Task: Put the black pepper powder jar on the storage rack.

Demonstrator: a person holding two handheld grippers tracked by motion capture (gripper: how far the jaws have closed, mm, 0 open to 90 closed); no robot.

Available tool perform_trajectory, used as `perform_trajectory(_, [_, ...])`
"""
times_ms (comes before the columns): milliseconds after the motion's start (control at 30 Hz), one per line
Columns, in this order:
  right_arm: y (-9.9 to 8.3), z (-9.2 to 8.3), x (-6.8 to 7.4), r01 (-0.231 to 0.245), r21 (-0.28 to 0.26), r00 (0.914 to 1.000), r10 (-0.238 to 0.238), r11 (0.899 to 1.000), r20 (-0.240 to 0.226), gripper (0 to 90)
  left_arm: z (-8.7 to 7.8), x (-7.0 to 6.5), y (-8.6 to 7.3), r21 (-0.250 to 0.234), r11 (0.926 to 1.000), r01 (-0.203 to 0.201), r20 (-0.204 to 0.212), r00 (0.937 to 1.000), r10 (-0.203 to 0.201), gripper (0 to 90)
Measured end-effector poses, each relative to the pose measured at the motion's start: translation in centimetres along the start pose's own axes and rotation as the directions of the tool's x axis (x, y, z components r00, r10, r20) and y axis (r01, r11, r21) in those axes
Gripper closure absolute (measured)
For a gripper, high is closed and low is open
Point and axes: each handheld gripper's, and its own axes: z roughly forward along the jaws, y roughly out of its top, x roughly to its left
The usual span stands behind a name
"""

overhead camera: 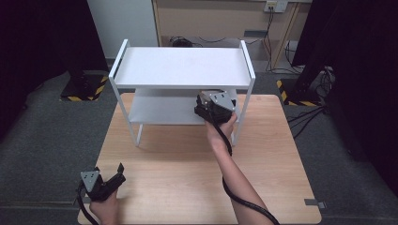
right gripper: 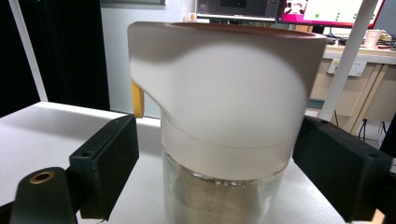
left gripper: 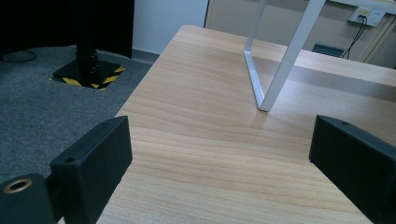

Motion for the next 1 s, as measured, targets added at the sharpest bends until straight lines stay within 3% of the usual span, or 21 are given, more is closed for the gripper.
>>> perform_trajectory(267, [0.2,-1.0,-0.3,-0.015,-0.002,0.9999,0.015,1.000,0.006,12.3,0.0,0.0,0.0,0.001,1.0000,0.003,0.005,1.0000,-0.003,5.5])
perform_trajectory(500, [-0.4,-2.3,0.0,0.003,-0.008,1.0000,-0.003,1.000,-0.003,11.2,0.0,0.1,0.0,0.004,1.0000,0.005,0.006,1.0000,-0.005,5.5])
perform_trajectory(1000, [-1.6,-5.5,-0.7,-0.002,-0.034,0.9989,0.000,0.999,-0.047,5.5,0.0,0.2,0.1,0.012,0.9999,0.004,0.015,0.9999,-0.004,5.4])
